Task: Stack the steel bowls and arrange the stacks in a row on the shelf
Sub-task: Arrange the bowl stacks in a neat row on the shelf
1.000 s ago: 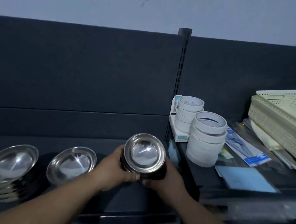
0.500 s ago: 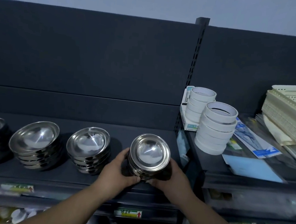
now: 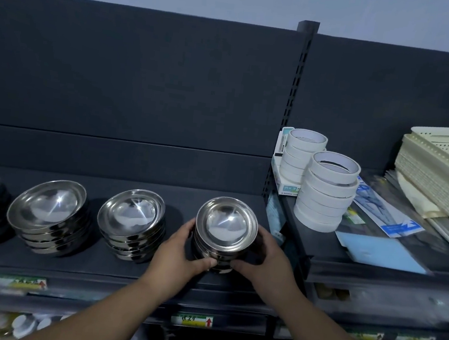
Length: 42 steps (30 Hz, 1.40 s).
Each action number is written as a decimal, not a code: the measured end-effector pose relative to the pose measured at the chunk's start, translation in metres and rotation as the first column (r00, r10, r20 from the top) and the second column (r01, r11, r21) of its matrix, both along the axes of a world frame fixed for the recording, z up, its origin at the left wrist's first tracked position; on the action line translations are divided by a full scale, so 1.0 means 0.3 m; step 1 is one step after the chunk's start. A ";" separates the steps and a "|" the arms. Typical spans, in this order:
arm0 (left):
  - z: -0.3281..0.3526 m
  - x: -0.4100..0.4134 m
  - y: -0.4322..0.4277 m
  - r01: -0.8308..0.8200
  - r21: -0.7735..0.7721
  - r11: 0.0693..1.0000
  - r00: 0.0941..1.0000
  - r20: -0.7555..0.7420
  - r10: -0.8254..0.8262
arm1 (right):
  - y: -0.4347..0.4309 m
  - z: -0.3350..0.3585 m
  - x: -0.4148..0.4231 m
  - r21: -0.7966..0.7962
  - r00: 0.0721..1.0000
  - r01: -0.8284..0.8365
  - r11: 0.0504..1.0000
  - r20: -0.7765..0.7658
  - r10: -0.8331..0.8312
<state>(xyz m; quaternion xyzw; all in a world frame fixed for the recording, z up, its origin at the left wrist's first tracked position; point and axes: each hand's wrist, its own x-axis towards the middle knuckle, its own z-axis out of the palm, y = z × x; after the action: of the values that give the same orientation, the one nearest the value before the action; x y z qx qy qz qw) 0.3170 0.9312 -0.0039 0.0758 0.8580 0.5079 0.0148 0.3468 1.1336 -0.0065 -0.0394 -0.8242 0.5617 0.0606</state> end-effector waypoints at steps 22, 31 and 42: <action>0.029 0.007 0.003 0.031 0.062 0.998 0.999 -0.019 -0.030 | 0.009 0.024 0.013 0.090 1.000 -0.018 0.996 -0.014 0.020; 0.056 0.013 -0.001 0.045 0.093 0.995 0.999 -0.021 -0.043 | 0.010 0.058 0.016 0.064 0.998 -0.029 0.998 -0.048 0.032; 0.024 0.014 0.005 0.044 0.130 0.991 0.999 0.018 -0.047 | 0.017 0.047 0.014 0.022 0.999 -0.037 0.999 0.017 0.036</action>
<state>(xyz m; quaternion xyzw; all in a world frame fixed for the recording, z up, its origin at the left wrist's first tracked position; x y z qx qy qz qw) 0.3211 0.9327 0.0035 0.0909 0.8210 0.5628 0.0303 0.3509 1.1387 0.0074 -0.0282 -0.8316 0.5529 0.0439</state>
